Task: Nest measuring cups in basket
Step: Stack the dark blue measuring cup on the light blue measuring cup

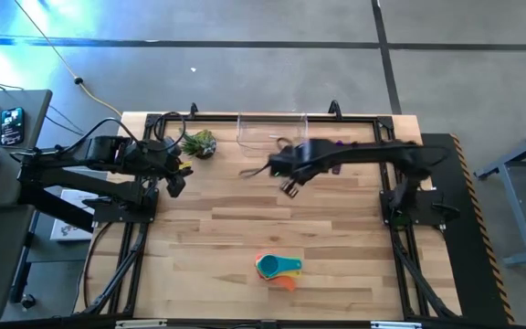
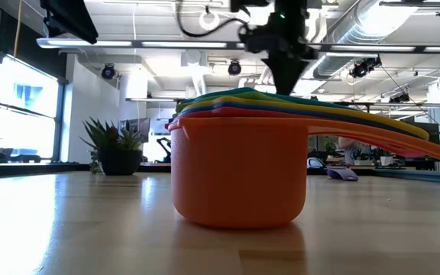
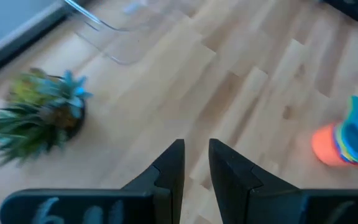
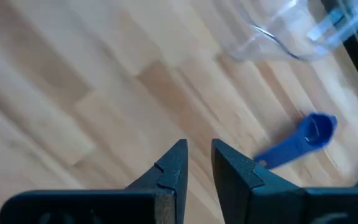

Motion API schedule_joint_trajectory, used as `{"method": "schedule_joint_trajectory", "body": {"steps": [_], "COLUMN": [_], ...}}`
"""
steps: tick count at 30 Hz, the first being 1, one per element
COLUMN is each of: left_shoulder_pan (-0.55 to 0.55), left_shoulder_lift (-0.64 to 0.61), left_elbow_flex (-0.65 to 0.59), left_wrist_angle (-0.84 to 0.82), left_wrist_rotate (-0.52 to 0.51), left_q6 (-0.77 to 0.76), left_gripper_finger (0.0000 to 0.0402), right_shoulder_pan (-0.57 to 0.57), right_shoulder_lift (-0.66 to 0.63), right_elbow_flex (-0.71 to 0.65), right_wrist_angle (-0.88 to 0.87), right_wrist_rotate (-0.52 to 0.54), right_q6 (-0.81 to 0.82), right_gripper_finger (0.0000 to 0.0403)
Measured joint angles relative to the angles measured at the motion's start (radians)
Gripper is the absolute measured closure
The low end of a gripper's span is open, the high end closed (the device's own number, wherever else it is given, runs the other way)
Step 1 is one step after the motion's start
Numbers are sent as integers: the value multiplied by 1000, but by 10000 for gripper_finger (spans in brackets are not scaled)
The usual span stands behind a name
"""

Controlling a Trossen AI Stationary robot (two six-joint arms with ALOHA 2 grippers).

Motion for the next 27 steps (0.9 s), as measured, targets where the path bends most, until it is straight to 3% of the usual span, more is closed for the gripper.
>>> {"method": "schedule_joint_trajectory", "body": {"steps": [6,13,21,27], "left_shoulder_pan": [0,1,1,33], "left_shoulder_lift": [0,0,0,0], "left_elbow_flex": [0,0,0,0], "left_wrist_angle": [0,4,11,57], "left_wrist_rotate": [-134,-277,-435,-476], "left_q6": [0,0,-1,-1], "left_gripper_finger": [339,339,339,339], "right_shoulder_pan": [-131,-294,-479,-579], "right_shoulder_lift": [-205,-362,-387,-382], "right_elbow_flex": [-261,-446,-542,-605], "right_wrist_angle": [123,240,350,437], "right_wrist_rotate": [-4,23,-72,-117], "right_q6": [45,22,-115,-167], "right_gripper_finger": [341,341,310,281]}}
